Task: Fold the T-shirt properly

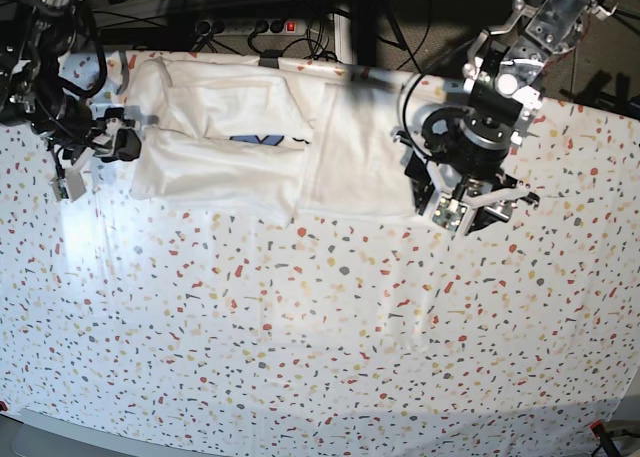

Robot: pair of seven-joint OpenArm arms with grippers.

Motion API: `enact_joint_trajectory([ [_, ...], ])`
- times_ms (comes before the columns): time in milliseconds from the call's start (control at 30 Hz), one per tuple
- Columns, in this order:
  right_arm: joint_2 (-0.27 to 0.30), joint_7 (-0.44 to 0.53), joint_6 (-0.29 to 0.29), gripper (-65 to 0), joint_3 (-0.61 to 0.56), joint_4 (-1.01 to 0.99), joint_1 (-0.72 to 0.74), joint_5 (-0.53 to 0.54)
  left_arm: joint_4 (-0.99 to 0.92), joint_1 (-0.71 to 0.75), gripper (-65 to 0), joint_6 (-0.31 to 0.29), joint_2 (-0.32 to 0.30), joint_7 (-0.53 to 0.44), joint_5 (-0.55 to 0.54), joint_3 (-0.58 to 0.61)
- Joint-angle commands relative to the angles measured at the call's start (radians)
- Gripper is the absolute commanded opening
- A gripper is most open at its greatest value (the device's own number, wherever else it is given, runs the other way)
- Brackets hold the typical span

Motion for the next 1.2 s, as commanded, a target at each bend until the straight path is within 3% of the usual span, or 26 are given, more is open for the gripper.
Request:
enact_joint_trajectory([
  [0,0.019,0.006,0.004,-43.3,0.008,-0.004,0.009,0.013,0.02,-0.011,-27.4,0.007,-0.004,-0.019,0.014,-0.003],
  [267,0.015,-0.002,0.004,-43.3,0.006,-0.118,0.009,0.077,0.02,-0.011,-27.4,0.007,-0.003,-0.014,0.014,-0.003],
  [633,-0.095,-0.027,0.004,-43.3,0.006,-0.119,0.012,0.072,0.02,-0.011,-27.4,0.007,-0.003,-0.014,0.014,-0.003],
  [833,-0.116,-0.076,0.004,-43.4,0.005,-0.119,0.012,0.072,0.02,-0.011,-27.4,0.007,-0.003,-0.014,0.011,-0.003],
  [900,-0.116,-0.079,0.004,-48.7,0.005,-0.119,0.012,0.072,0.02,-0.011,-27.4,0.007,-0.003,-0.014,0.011,-0.003],
  [1000,-0.116,-0.065,0.004,-65.0,0.005,-0.118,0.014,0.072,0.02,-0.011,-27.4,0.007,-0.003,-0.014,0.011,-0.003],
  [1167,-0.104,0.007,0.004,-65.0,0.015,-0.115,0.014,0.072,0.02,-0.011,-27.4,0.007,-0.004,-0.007,0.011,-0.003],
])
